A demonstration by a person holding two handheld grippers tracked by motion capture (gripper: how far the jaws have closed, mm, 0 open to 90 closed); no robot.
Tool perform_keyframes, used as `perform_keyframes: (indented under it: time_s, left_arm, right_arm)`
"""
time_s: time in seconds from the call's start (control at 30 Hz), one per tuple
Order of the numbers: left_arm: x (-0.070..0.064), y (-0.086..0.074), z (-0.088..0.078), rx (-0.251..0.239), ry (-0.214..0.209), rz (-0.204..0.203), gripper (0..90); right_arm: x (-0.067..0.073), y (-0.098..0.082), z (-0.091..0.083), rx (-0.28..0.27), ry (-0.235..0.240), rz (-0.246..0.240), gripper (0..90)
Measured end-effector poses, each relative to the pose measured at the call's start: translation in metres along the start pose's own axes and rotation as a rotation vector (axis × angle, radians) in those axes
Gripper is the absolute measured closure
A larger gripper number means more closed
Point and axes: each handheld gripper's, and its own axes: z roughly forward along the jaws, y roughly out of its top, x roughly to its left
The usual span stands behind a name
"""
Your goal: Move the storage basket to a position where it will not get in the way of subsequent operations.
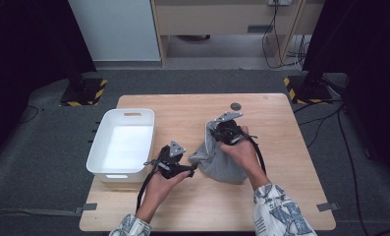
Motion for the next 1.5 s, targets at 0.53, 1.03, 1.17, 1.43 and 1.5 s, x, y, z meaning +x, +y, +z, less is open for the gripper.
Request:
perform_keyframes:
  time_s: [0.53, 1.03, 1.17, 1.43, 1.5]
  left_arm:
    - [-0.003, -0.001, 0.002, 0.008, 0.014, 0.012, 19.4]
    - [-0.006, -0.003, 0.008, 0.023, 0.003, 0.024, 19.0]
    - [-0.007, -0.005, 0.009, 0.032, 0.001, 0.027, 19.0]
    - [-0.005, -0.005, 0.009, 0.030, 0.004, 0.024, 19.0]
    - [-0.004, -0.005, 0.009, 0.031, 0.006, 0.025, 19.0]
  right_arm:
    - [-0.026, -0.005, -0.057, -0.096, 0.017, 0.005, 83.8]
    - [-0.051, -0.078, -0.057, 0.010, -0.006, 0.054, 84.0]
    - [-0.050, -0.092, -0.049, 0.032, 0.002, 0.069, 83.8]
    - [-0.055, -0.088, -0.051, 0.021, -0.018, 0.104, 53.9]
    - [-0.058, -0.086, -0.054, 0.026, -0.034, 0.129, 40.2]
